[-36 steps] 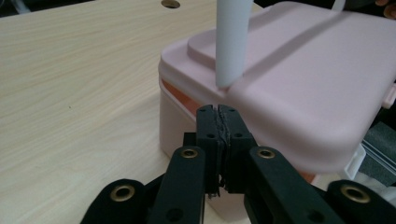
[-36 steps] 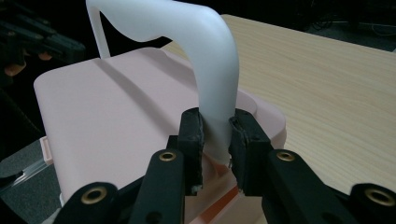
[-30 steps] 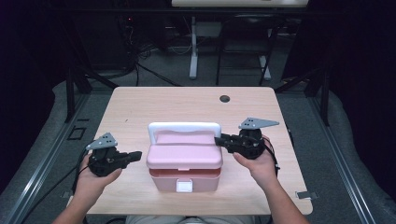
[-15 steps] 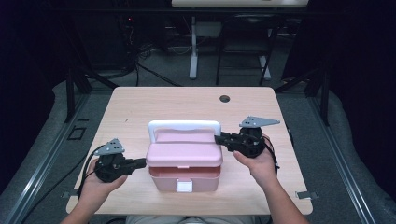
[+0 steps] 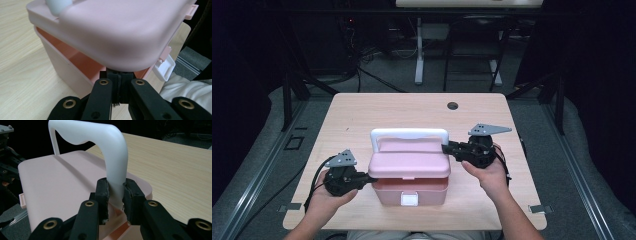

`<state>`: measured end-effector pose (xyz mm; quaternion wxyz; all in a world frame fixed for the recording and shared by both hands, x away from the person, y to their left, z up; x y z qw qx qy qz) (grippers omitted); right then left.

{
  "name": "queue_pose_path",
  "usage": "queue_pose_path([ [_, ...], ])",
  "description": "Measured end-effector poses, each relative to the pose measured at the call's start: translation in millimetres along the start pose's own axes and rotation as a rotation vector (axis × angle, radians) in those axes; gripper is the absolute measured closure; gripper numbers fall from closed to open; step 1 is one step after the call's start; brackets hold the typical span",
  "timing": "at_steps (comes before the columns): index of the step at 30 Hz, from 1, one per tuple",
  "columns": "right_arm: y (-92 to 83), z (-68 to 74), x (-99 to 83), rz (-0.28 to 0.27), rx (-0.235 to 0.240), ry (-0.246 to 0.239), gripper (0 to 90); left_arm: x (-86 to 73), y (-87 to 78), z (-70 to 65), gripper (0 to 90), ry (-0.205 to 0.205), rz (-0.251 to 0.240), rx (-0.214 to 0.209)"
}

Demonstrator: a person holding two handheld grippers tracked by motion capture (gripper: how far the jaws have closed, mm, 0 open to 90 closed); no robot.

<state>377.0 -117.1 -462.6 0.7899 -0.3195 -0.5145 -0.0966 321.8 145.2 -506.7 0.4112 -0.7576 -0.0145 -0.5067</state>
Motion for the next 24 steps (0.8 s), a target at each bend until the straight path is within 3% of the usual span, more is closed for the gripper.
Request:
queue_pose_path([
  [17,1.0,-0.8,-2.9,0.006,0.006,0.013,74.1,1.5,2.5,-4.6,90.0,0.011,0.004,-0.004],
  [24,-2.8,-4.1,-2.5,-0.006,-0.014,0.009,69.3,1.1,1.7,-3.7,90.0,0.009,0.004,-0.004],
])
Point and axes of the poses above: each handheld gripper's, and its own axes: y roughly forward along the jaws, x roughly out of its top, z roughly to its left, the point moved 8 cm from there along y, roughly forward along the jaws, and after that the axes turned 4 degrees about x, right-handed, at the moved point
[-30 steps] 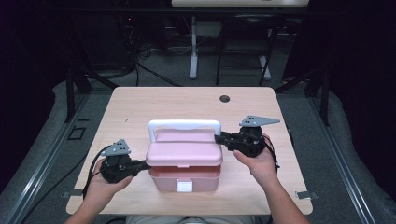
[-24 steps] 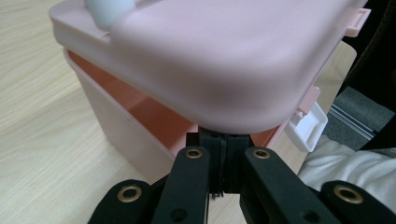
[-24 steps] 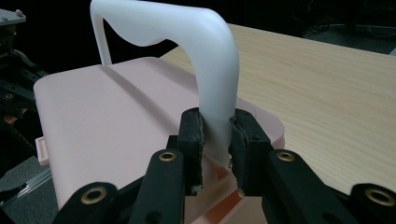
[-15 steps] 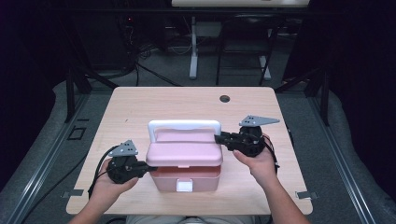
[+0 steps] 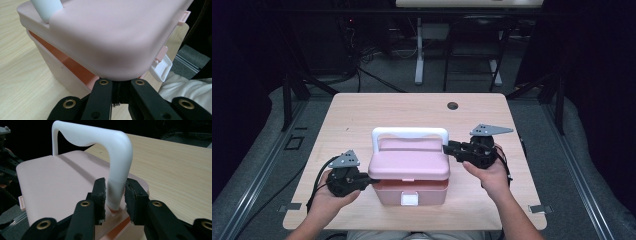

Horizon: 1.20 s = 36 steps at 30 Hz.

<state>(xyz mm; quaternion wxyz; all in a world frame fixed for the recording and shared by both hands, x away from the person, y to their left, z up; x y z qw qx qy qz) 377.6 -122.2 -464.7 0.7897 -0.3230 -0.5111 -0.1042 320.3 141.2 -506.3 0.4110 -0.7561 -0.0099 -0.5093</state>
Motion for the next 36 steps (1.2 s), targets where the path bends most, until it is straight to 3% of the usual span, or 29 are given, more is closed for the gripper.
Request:
queue_pose_path([
  [8,-13.2,-6.4,-2.1,-0.025,-0.032,0.004,71.6,5.5,-2.2,0.0,90.0,0.001,-0.017,0.003],
  [17,-22.9,-9.9,-9.0,-0.032,-0.077,-0.007,89.8,9.9,-4.7,0.9,90.0,0.000,-0.026,0.007],
  [25,-25.4,-8.5,-18.3,-0.003,-0.101,-0.034,90.0,17.4,-8.3,2.7,90.0,0.000,-0.037,0.012],
  [36,-20.0,-4.4,-43.8,0.054,-0.100,-0.032,90.0,35.3,-14.3,3.7,90.0,0.014,-0.055,0.028],
])
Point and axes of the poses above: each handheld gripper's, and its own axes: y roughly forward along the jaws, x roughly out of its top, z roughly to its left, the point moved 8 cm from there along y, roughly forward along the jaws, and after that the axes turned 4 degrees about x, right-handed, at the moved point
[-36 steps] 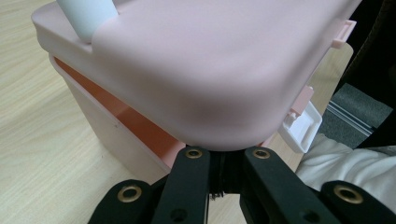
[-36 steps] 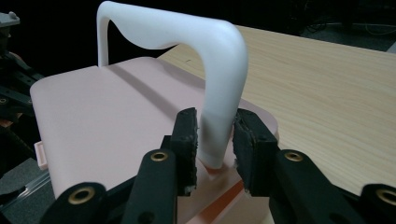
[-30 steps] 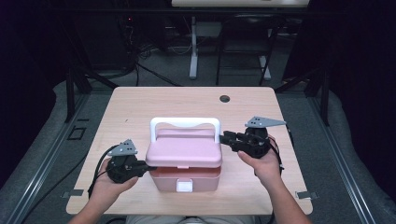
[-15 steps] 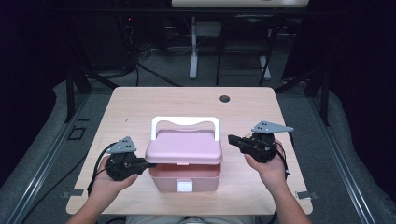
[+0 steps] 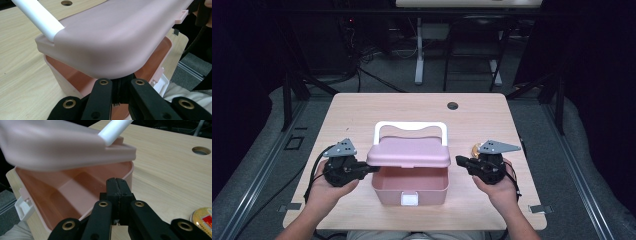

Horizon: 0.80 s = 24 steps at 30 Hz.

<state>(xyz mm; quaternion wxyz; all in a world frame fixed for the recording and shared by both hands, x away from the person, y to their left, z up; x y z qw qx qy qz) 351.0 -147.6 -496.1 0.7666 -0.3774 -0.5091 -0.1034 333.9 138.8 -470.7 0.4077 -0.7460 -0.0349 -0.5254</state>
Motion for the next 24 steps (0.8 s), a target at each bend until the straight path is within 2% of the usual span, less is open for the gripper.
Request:
queue_pose_path([
  [4,1.8,3.9,-4.2,0.008,0.014,0.004,90.0,5.0,-1.1,1.8,90.0,0.000,-0.001,0.004],
  [16,10.1,23.0,-8.6,0.028,0.062,-0.031,90.0,19.1,-3.0,6.6,90.0,-0.012,-0.003,0.007],
  [24,14.8,25.9,-11.0,0.037,0.061,-0.044,90.0,21.4,-3.3,8.0,90.0,-0.018,-0.007,0.004],
])
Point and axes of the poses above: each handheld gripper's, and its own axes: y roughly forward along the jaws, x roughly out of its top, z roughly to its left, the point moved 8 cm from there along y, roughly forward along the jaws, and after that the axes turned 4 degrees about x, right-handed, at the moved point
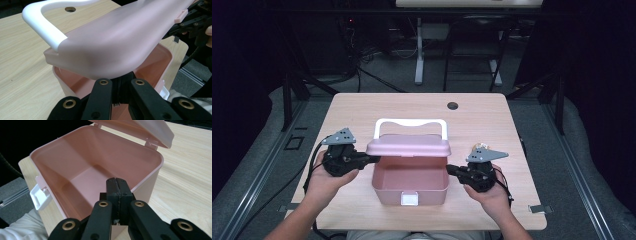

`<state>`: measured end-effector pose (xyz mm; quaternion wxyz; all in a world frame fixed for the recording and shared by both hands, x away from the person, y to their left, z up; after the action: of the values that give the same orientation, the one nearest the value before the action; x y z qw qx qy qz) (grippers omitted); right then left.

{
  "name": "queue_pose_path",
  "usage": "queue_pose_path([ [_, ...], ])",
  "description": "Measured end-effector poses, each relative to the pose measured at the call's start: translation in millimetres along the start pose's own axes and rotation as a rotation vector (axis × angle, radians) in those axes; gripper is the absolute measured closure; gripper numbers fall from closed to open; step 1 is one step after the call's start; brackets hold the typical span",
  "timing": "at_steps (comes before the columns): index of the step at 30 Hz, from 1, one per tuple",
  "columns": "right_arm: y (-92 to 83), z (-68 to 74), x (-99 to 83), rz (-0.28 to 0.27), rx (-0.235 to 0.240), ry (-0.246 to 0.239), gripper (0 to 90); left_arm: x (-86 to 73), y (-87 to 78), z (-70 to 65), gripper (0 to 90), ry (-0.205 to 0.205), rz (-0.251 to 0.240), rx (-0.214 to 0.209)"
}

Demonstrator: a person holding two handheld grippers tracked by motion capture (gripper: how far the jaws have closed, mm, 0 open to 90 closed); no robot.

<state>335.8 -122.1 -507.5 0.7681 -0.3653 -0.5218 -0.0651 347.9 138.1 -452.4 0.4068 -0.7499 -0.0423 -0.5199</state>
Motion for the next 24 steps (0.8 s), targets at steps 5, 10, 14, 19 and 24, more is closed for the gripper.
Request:
queue_pose_path([
  [5,2.9,0.9,-1.9,0.008,0.012,0.008,90.0,1.7,-0.2,0.6,90.0,0.000,0.002,0.002],
  [10,7.4,7.5,-3.9,0.028,0.039,-0.006,90.0,4.3,-0.2,1.6,90.0,0.001,-0.004,0.009],
  [14,10.7,10.3,-4.1,0.028,0.044,-0.008,90.0,5.9,-0.1,2.7,90.0,-0.003,-0.012,0.011],
  [19,12.2,10.2,-4.6,0.030,0.037,-0.022,90.0,6.5,-0.3,3.3,90.0,-0.008,-0.016,0.004],
  [24,14.1,11.3,-6.4,0.038,0.046,-0.022,90.0,7.3,-0.4,3.7,90.0,-0.005,-0.012,0.005],
])
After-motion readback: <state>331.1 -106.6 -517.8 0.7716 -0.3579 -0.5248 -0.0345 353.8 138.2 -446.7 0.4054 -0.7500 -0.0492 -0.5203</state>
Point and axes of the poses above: each handheld gripper's, and its own axes: y roughly forward along the jaws, x roughly out of its top, z roughly to its left, the point moved 8 cm from there along y, roughly forward along the jaws, and after that the axes turned 4 degrees about x, right-handed, at the moved point
